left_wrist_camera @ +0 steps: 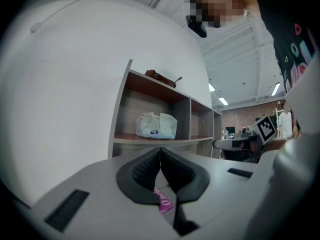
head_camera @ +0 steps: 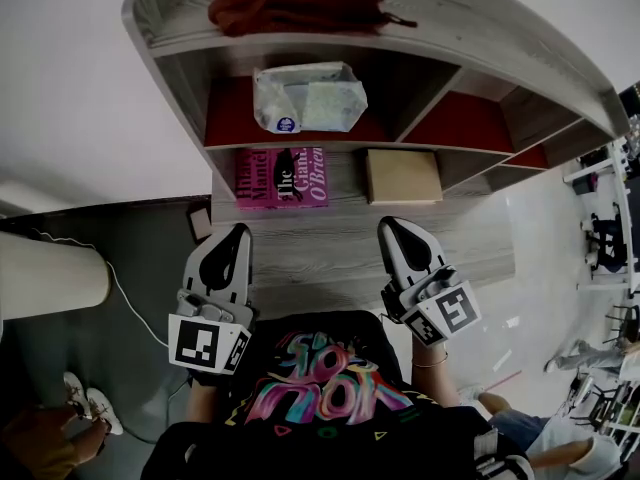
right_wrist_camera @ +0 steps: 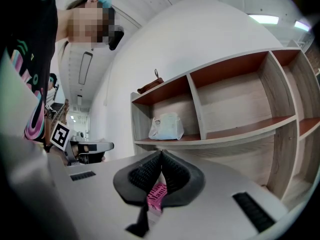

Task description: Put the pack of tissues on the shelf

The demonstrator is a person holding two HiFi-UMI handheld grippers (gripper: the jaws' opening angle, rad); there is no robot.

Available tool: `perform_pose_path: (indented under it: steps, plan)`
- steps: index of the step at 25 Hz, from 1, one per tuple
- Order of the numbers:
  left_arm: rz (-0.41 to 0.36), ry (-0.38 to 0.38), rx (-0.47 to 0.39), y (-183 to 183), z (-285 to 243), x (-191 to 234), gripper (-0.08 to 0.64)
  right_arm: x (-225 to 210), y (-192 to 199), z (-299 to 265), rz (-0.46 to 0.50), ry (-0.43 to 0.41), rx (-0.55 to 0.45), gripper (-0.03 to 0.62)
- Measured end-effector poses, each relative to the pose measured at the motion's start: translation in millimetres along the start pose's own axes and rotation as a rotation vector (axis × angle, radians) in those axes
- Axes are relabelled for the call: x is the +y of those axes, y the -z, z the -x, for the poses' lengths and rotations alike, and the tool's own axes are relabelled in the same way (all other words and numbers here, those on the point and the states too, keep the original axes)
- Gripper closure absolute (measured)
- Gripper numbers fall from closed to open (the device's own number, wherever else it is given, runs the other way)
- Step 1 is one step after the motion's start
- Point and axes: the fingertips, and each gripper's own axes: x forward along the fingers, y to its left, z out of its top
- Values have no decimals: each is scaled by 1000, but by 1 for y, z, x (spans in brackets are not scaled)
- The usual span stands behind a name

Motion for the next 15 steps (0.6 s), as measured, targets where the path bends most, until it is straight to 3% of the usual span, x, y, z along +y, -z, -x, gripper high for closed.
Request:
perform_pose_path:
  steps: [15]
  plan:
    - [-2,5,9,3,4,-3,535,2,10,0,-36,-21,26,577]
